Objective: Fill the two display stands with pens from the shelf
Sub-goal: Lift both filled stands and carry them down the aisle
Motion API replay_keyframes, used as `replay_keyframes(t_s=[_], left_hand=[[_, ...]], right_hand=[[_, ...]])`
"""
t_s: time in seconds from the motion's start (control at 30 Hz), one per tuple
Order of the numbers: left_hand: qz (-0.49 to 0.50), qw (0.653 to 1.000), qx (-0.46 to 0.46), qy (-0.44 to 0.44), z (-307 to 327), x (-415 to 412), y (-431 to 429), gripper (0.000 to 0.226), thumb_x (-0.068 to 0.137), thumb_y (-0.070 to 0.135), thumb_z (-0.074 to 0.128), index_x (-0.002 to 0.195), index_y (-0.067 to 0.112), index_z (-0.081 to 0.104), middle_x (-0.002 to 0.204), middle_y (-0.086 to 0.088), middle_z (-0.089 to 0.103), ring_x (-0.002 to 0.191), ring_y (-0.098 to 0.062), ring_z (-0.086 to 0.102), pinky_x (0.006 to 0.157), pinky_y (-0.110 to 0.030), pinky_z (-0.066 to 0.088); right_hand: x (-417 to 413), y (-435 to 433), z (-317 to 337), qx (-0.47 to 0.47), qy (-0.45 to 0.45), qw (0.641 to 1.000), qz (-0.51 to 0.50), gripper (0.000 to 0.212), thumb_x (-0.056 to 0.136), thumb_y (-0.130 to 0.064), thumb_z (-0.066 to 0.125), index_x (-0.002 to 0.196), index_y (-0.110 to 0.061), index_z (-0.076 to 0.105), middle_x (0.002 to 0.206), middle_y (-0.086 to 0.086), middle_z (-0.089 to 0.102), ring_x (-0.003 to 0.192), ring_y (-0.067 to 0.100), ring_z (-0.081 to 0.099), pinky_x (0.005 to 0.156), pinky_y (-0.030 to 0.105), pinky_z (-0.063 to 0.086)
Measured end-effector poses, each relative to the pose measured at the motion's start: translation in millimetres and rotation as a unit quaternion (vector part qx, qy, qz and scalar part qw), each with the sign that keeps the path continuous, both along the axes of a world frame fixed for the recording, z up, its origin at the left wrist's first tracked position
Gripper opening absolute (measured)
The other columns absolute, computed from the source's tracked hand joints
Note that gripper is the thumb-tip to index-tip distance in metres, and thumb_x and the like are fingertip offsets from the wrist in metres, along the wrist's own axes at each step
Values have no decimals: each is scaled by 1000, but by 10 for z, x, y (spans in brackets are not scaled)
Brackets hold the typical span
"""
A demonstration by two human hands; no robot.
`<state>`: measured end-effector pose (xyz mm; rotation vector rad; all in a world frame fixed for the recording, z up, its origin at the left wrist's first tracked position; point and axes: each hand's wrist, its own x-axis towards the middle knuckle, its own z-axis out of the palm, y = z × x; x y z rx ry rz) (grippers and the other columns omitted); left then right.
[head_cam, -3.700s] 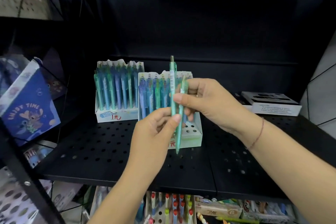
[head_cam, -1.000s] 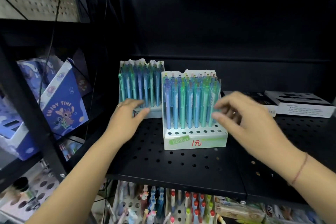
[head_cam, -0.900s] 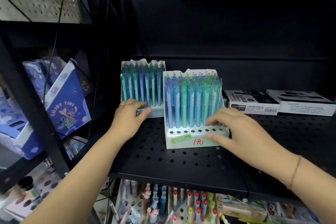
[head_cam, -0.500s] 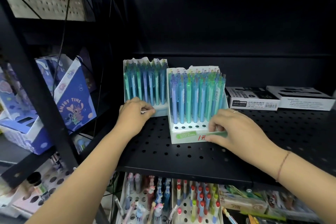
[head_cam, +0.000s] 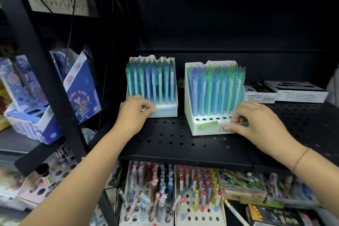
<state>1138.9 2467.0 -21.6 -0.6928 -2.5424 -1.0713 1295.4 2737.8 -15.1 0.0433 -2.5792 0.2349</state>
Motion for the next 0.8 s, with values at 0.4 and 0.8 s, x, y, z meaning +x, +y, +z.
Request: replay_keyframes(t_s=[0.4,0.8], left_hand=[[-52,998,-9,32,83,169,-34,14,87,18,67,78,29,64,82,13,51,95,-15,46,102,-43,35],[-84,996,3,38,-13,871,74,13,88,18,67,78,26,65,80,11,52,92,-11,46,87,-21,29]], right_hand=[[291,162,65,-47,-4,999,1,26,65,-39,81,61,-27,58,67,-11,54,68,5,51,69,23,34],[491,140,-31,-77,16,997,-16,25,66,-35,82,60,-27,59,67,-11,55,67,5,49,79,36,43]])
